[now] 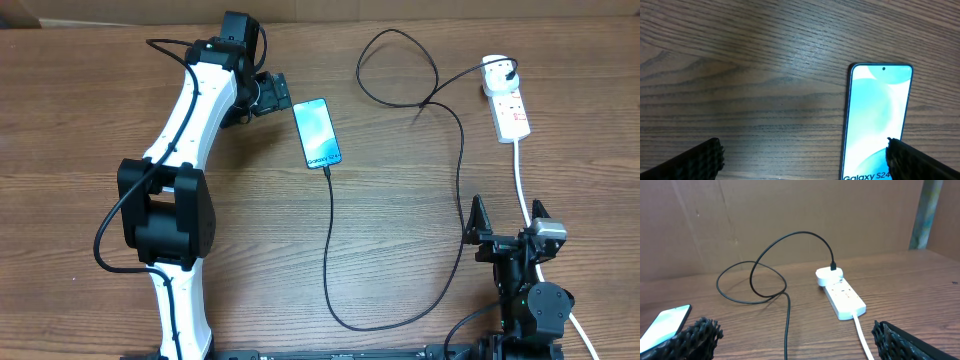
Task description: Plug charger to phone and switch on socket
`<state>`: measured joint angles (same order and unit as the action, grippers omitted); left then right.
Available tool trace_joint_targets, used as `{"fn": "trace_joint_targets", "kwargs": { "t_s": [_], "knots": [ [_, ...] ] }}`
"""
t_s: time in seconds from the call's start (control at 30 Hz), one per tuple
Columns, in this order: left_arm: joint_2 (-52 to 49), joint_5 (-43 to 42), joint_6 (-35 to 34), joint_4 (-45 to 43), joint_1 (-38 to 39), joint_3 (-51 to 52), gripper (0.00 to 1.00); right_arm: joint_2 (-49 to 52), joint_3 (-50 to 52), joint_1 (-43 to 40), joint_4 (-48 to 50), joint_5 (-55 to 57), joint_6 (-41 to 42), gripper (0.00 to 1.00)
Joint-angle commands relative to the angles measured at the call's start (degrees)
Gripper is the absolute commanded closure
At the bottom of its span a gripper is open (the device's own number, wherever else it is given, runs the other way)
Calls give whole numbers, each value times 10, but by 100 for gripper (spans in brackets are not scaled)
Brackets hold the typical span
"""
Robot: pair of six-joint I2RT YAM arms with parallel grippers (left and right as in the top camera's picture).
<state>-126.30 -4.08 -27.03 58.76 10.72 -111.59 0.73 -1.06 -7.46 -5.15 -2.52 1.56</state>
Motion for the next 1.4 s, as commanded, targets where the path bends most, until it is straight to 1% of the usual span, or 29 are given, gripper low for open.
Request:
{"fn": "trace_joint_targets", "kwargs": {
  "t_s": [0.0,0.13,0.27,0.47,0.57,0.7,0.8,0.97,1.17,1.37],
  "knots": [
    [13,-4,-8,6,-6,-8,0,-6,6,-2,3,5,6,0],
    [13,-3,-8,39,-6,-8,0,-6,6,-2,3,5,6,0],
    [14,33,25,52,-6,-8,0,-6,6,-2,3,5,6,0],
    [39,34,74,66,2,3,0,-6,6,-2,3,5,6,0],
    [83,50,108,21,11,48,0,-6,6,-2,3,5,6,0],
    [170,52,130,-75,13,154,0,-6,6,-2,3,5,6,0],
    [235,52,137,-118,13,234,0,-6,6,-2,3,5,6,0],
    [334,54,174,-167,13,348,0,-6,6,-2,3,5,6,0],
    [443,61,174,-201,13,450,0,-6,6,-2,3,5,6,0],
    [572,60,174,-290,13,559,0,-6,6,-2,3,5,6,0]
  ]
}}
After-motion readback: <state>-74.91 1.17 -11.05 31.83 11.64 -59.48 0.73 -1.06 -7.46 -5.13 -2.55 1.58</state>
